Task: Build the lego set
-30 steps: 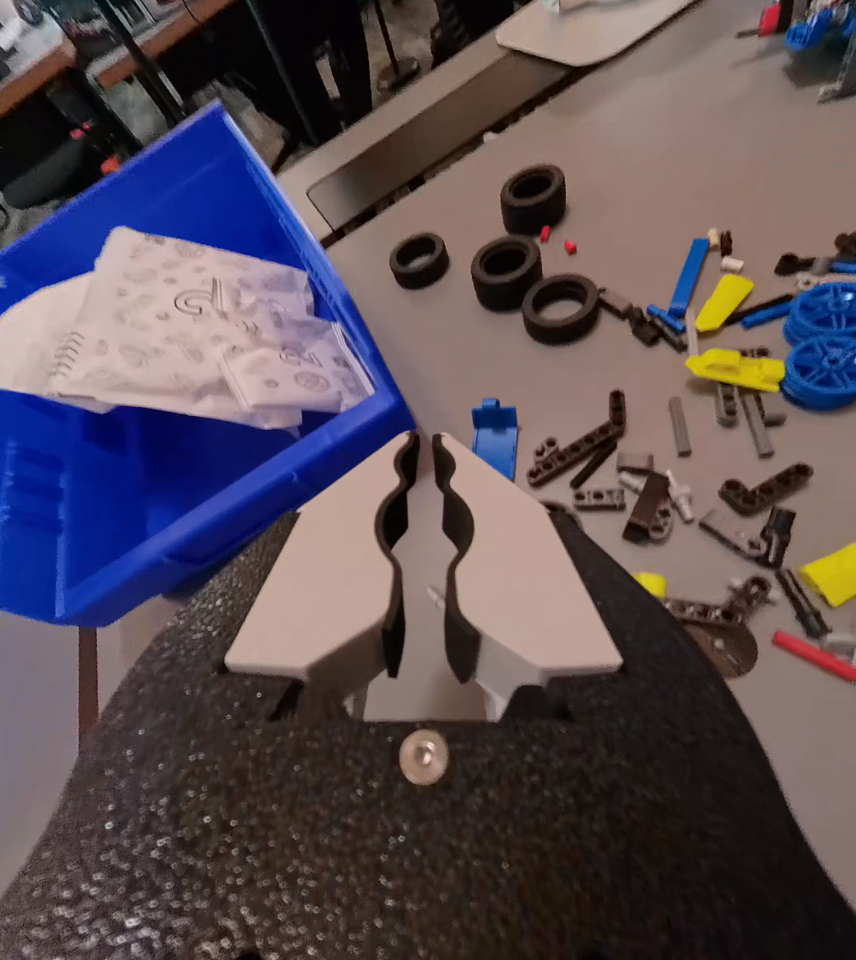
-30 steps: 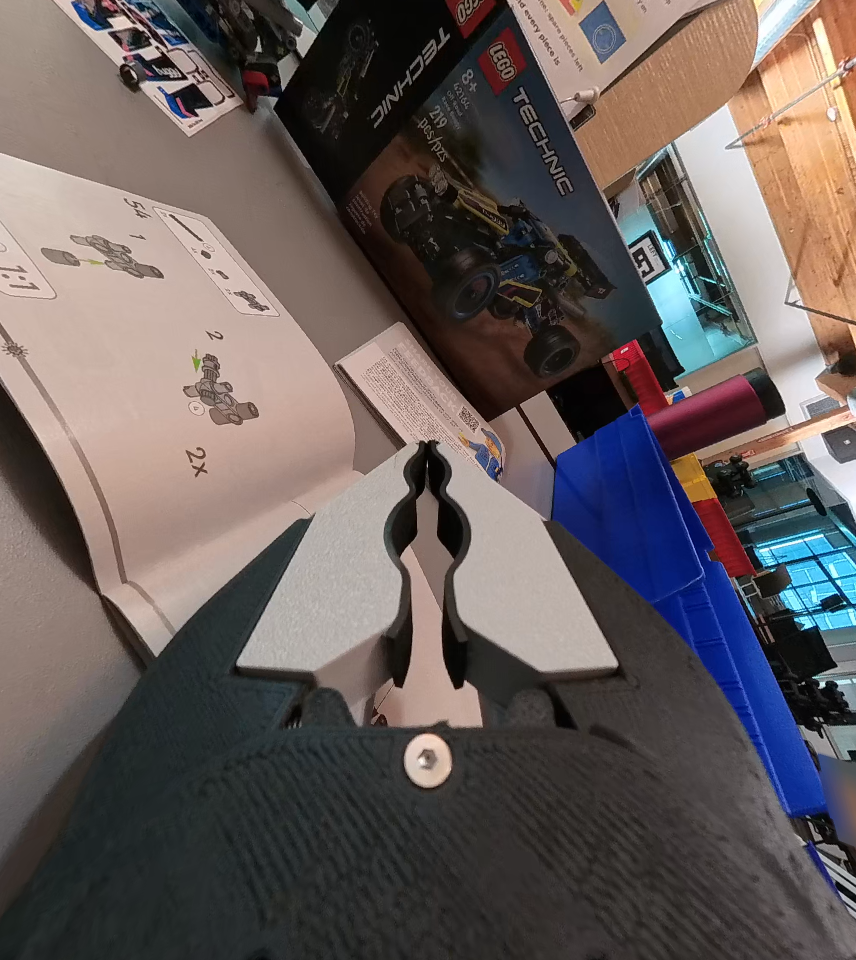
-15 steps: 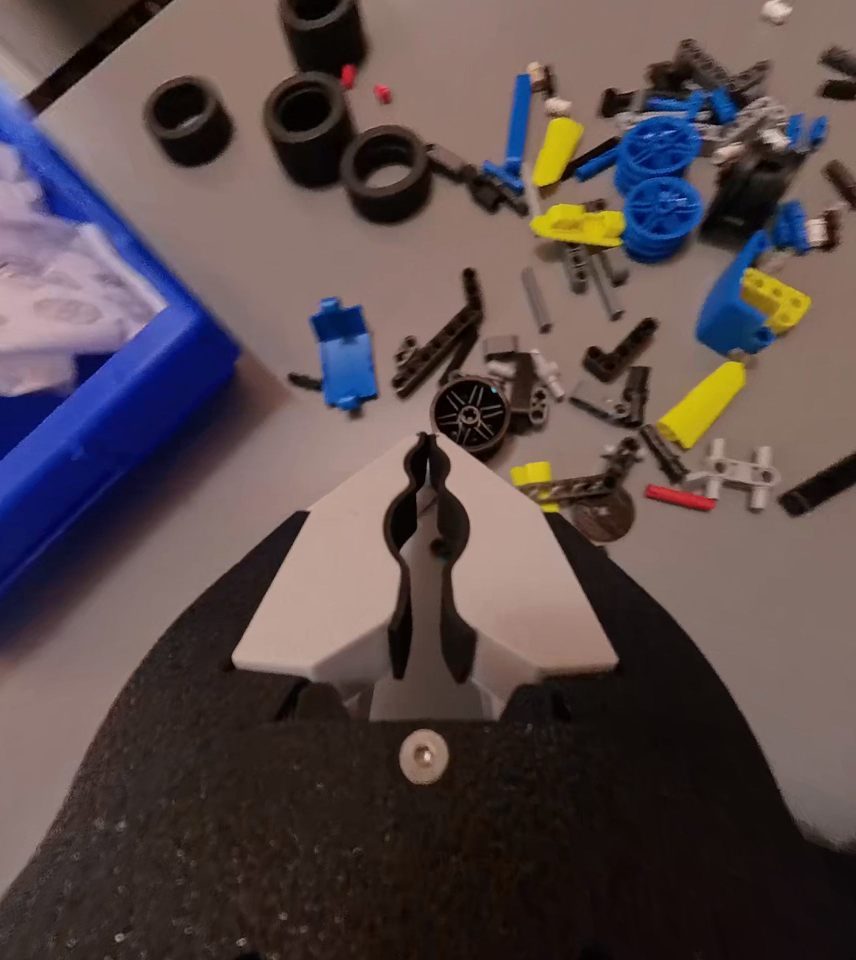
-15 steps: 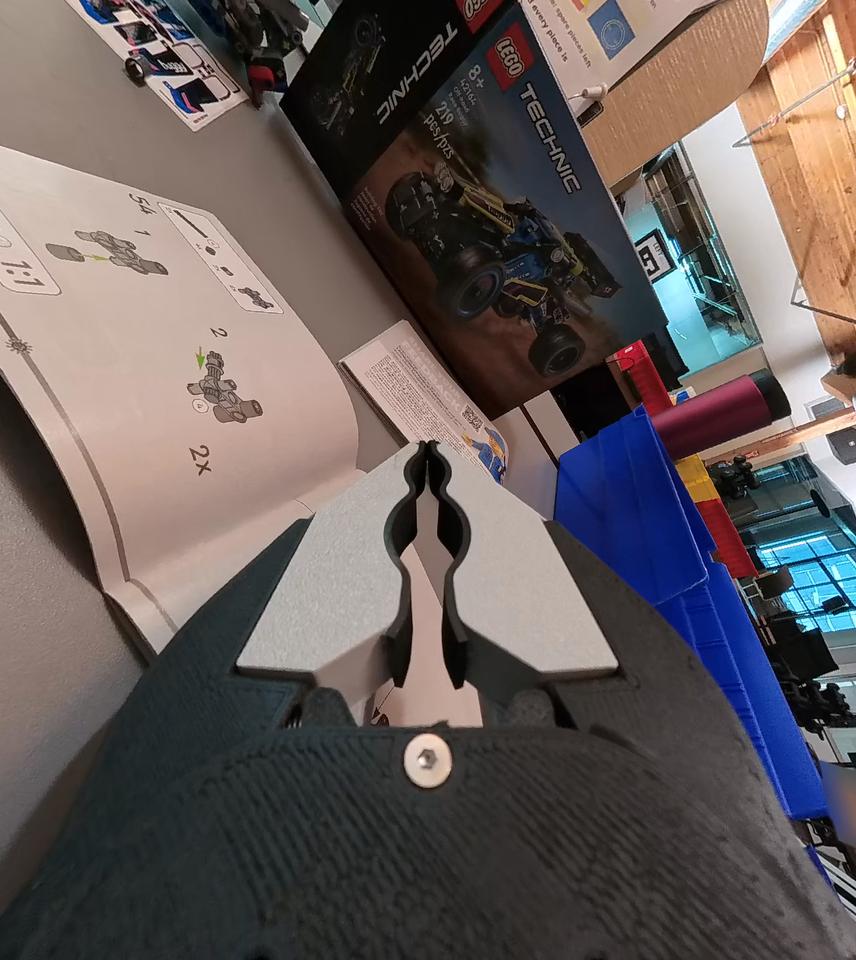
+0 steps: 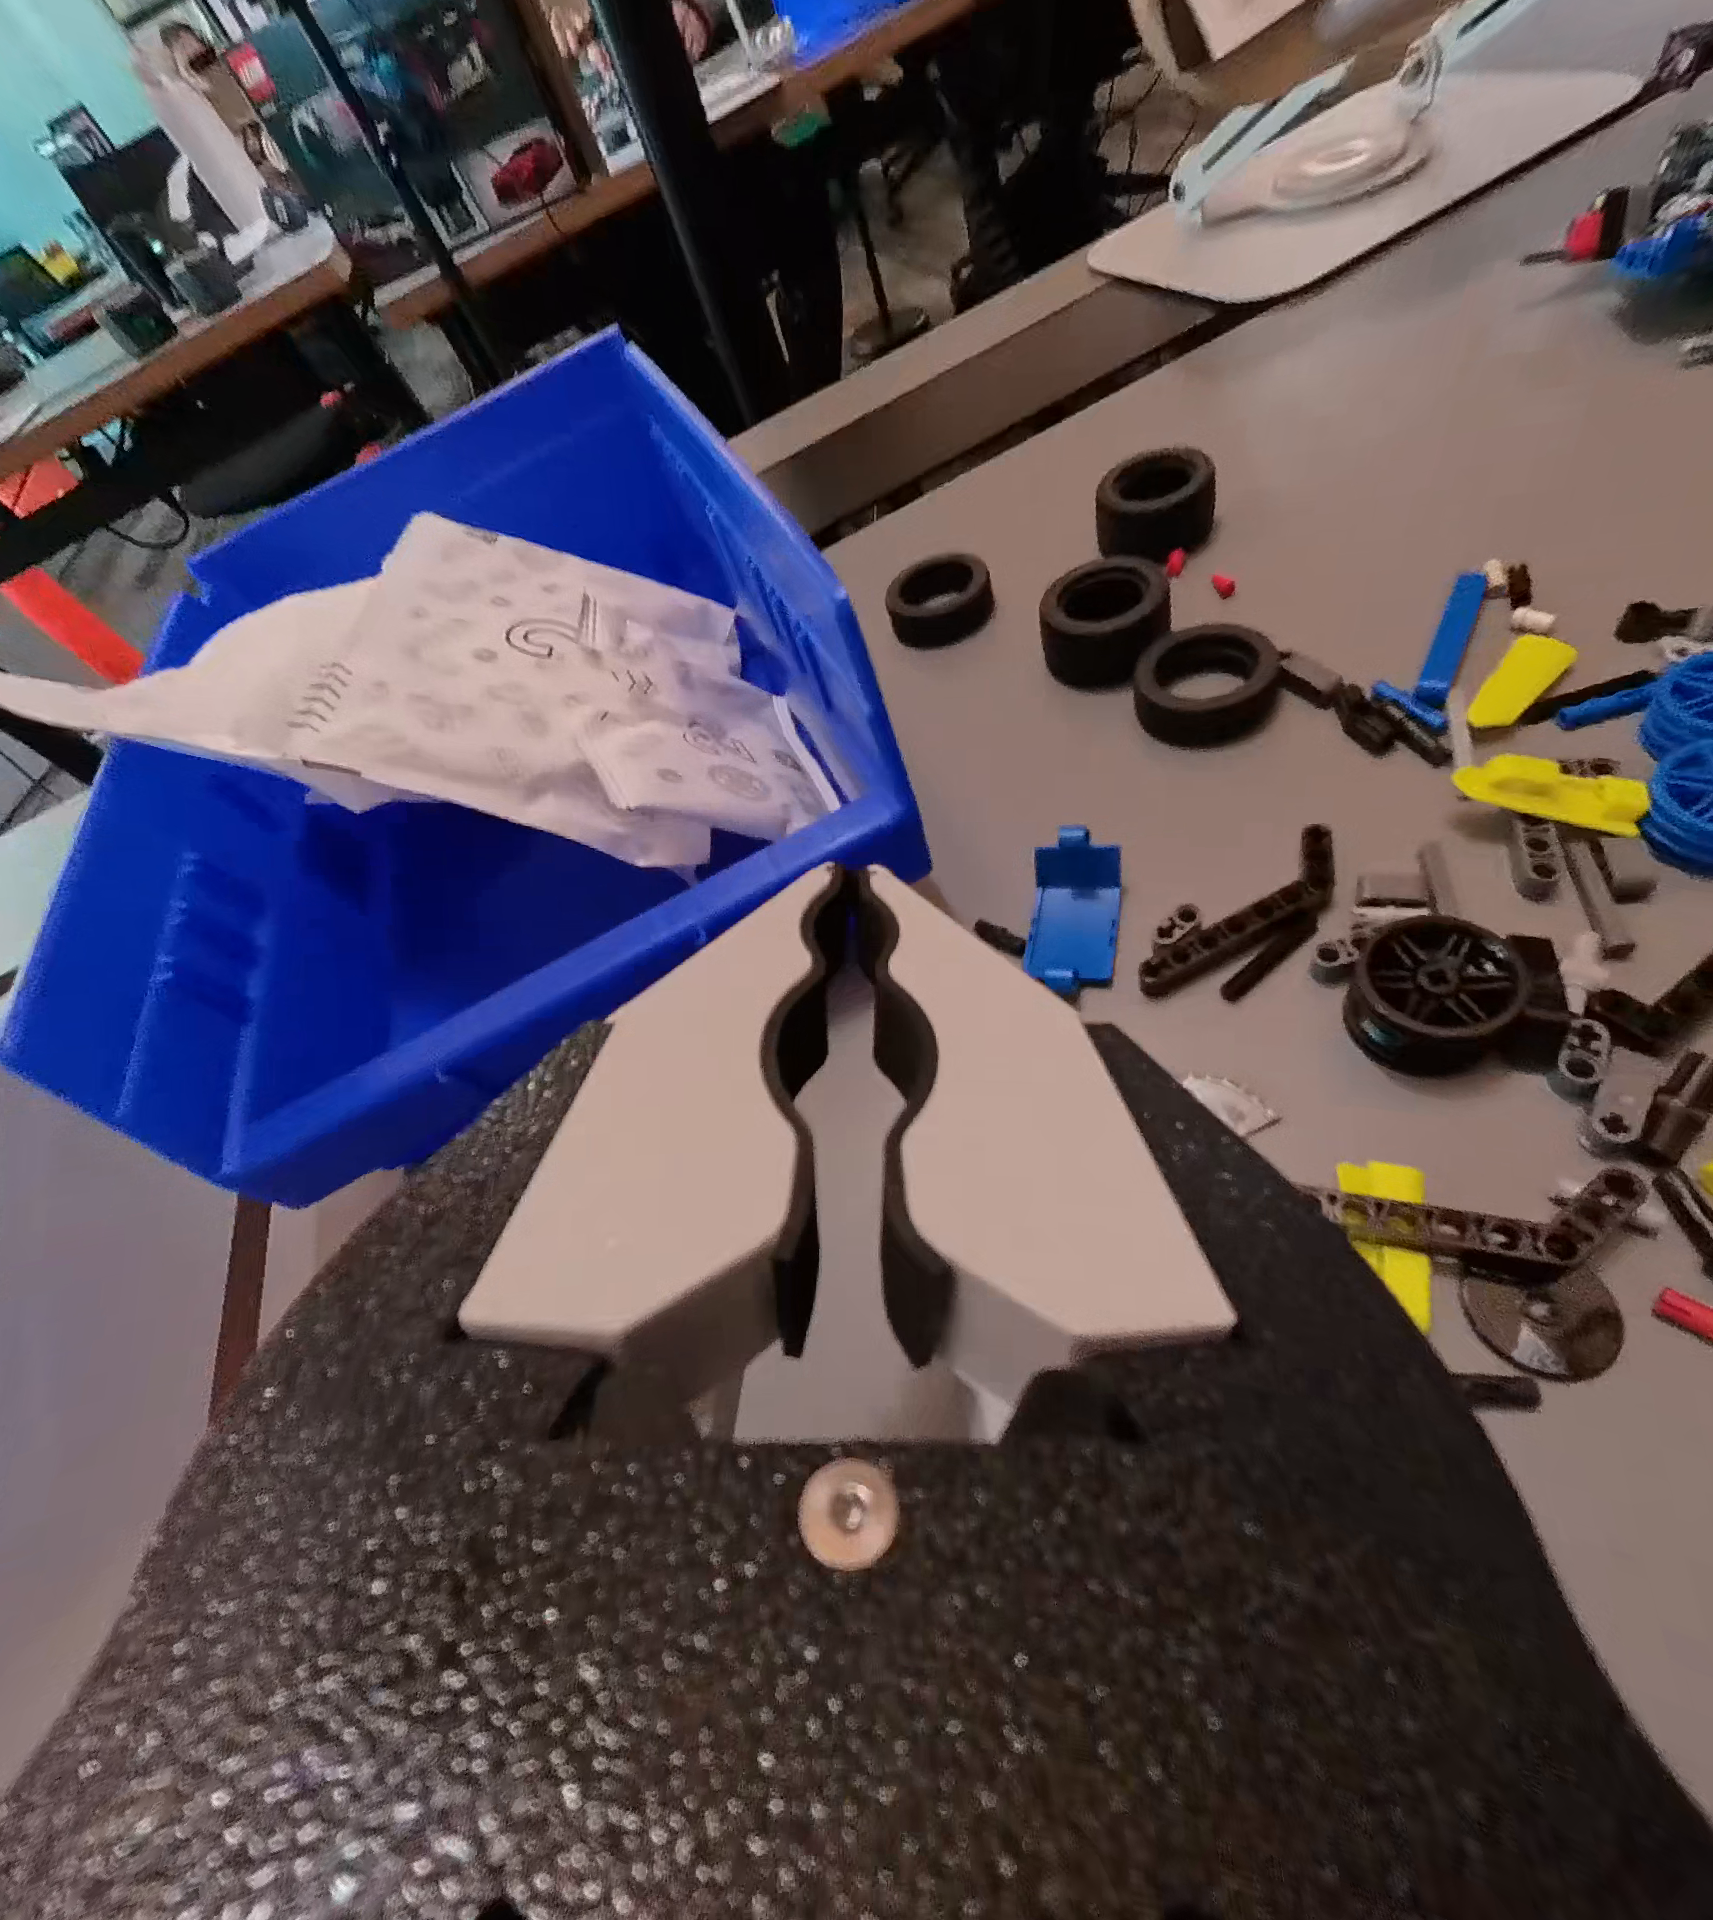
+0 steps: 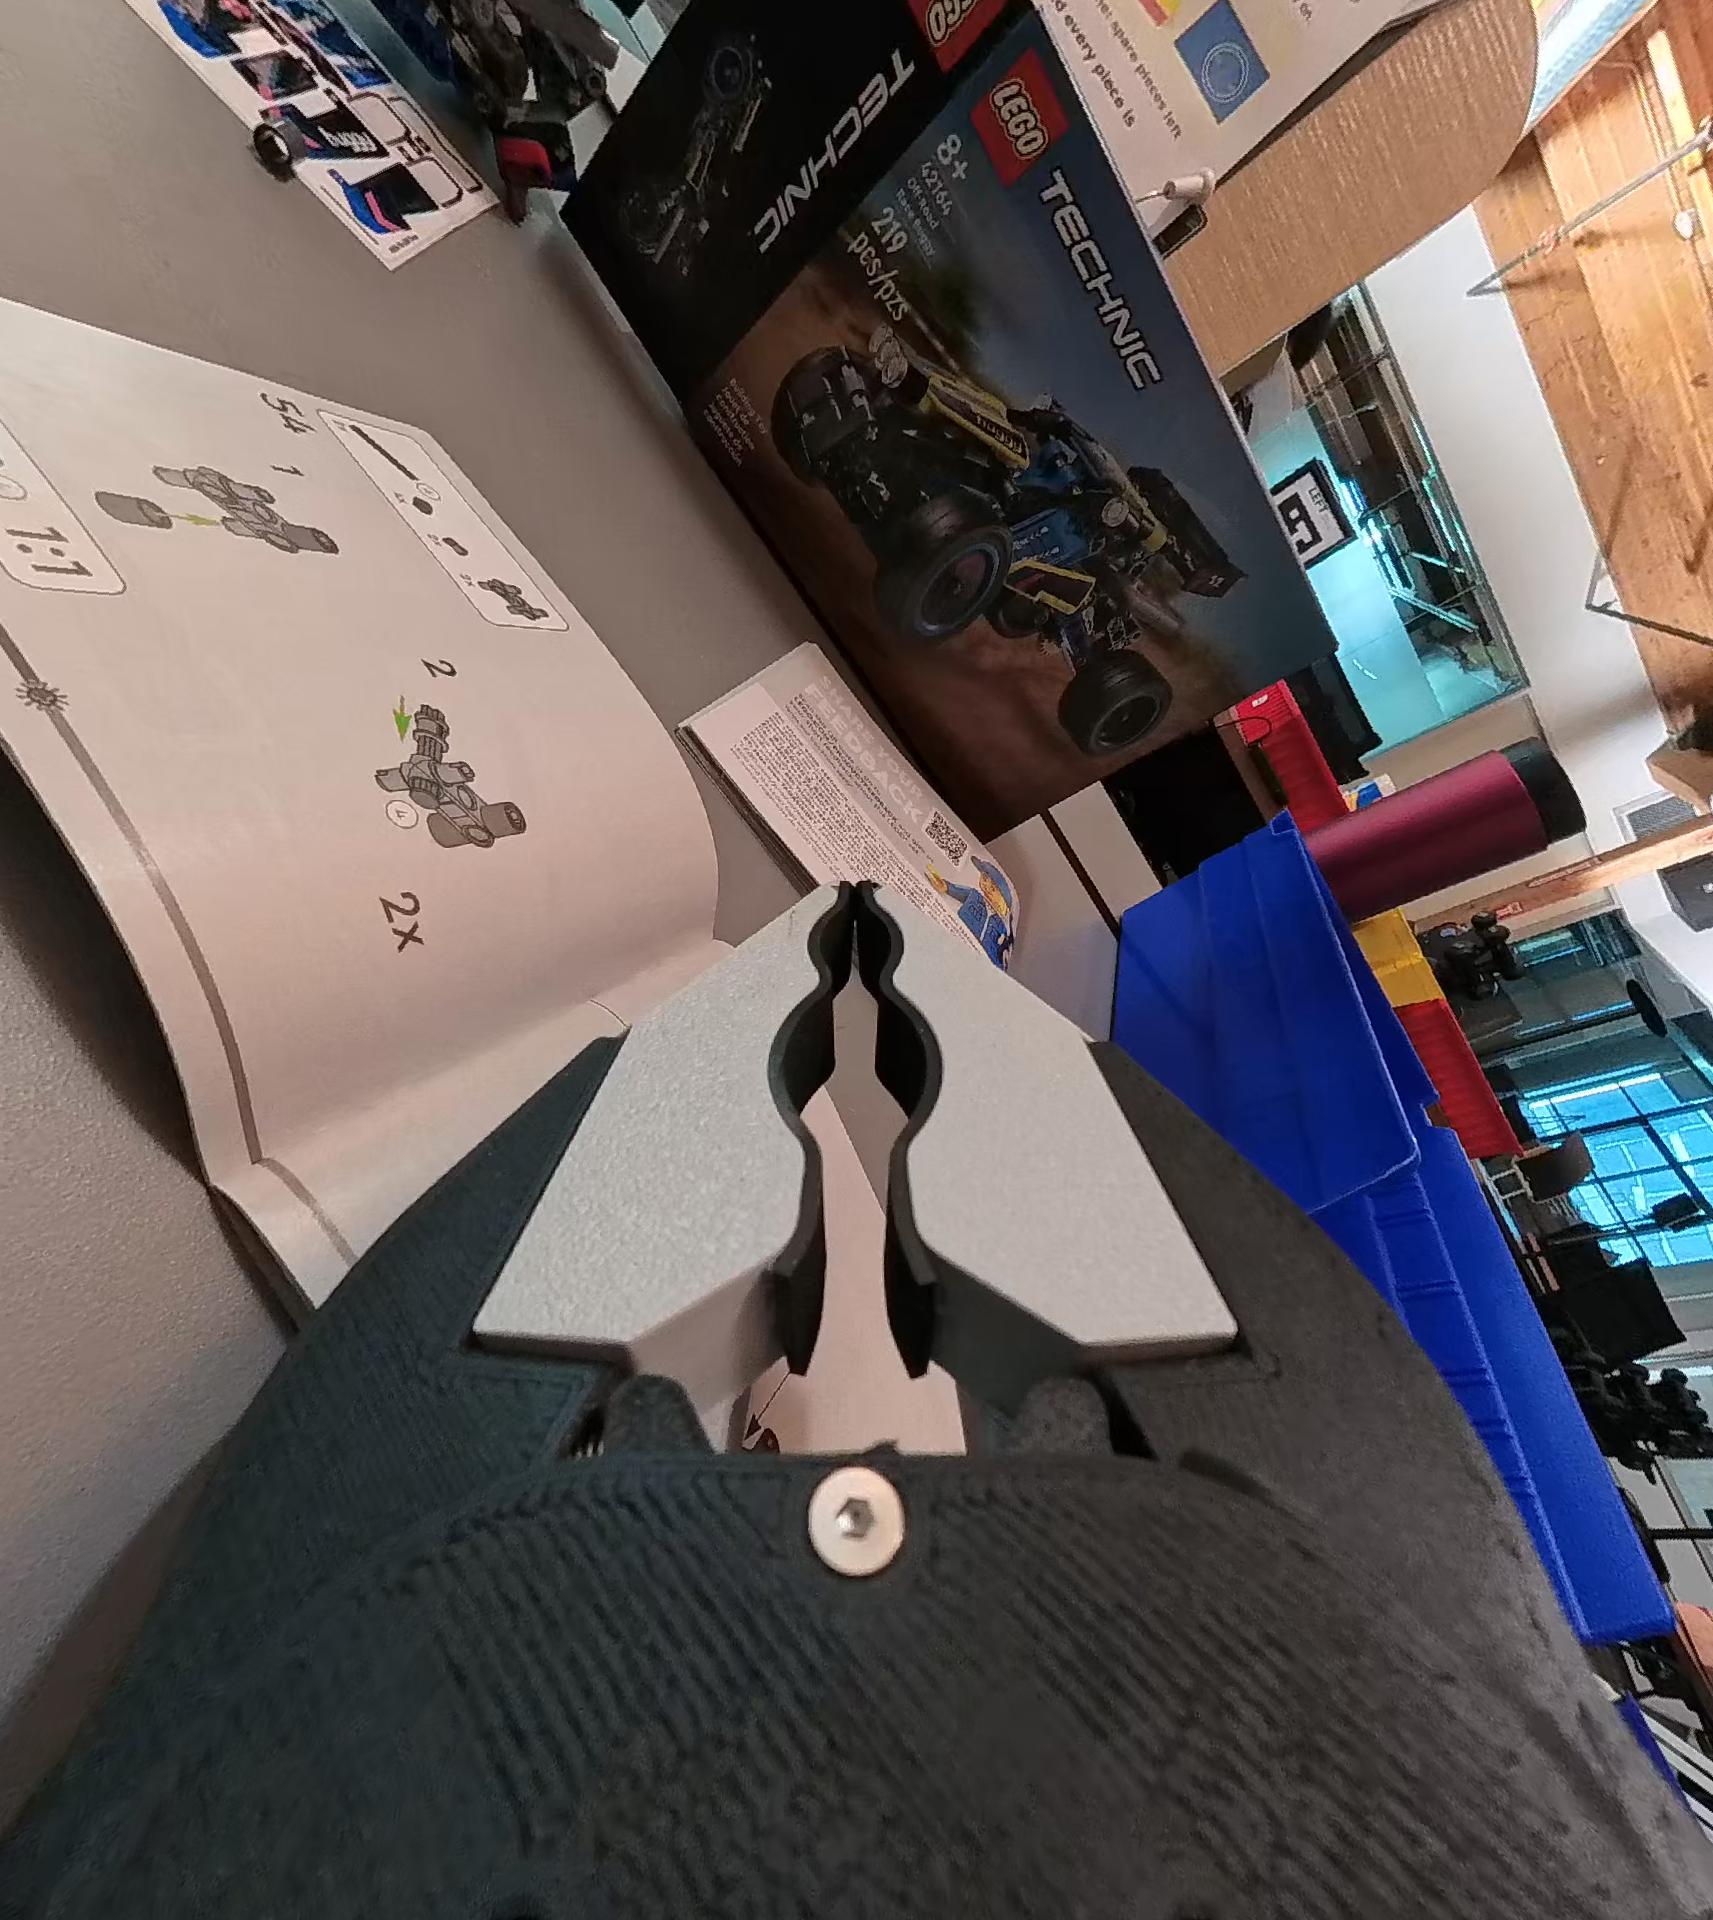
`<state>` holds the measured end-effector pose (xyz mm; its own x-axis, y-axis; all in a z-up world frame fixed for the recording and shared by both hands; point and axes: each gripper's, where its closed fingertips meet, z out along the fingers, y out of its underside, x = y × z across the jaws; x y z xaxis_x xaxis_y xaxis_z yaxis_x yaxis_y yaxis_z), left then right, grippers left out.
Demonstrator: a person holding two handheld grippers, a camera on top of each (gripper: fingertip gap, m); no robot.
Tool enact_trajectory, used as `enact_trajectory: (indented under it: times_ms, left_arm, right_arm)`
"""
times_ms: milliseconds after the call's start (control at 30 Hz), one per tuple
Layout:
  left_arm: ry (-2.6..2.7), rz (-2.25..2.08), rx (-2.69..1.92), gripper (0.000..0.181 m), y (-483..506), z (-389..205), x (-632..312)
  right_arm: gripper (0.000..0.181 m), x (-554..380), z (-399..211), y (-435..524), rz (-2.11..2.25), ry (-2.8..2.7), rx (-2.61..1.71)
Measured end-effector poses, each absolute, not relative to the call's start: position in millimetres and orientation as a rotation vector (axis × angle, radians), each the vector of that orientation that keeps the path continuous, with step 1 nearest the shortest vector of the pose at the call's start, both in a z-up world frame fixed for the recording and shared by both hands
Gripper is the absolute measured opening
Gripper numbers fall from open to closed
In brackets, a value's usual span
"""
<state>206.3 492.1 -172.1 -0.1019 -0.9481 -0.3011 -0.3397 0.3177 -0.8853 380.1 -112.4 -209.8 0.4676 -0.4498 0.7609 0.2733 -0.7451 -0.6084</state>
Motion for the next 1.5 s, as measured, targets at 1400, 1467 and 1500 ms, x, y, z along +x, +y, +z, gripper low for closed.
enact_trajectory:
  times_ms: [1400,1467,1500]
  left_arm:
    - [2.205,-0.966,-1.099,0.029,417,-230,187]
    - [2.155,-0.989,-1.085,0.029,416,-220,189]
    - [2.138,-1.012,-1.055,0.029,410,-213,189]
  right_arm:
    - [0.000,380,-212,-111,-1.318,0.136,-2.035]
    - [0.000,380,-212,-112,-1.322,0.137,-2.033]
    - [0.000,380,-212,-112,-1.328,0.136,-2.034]
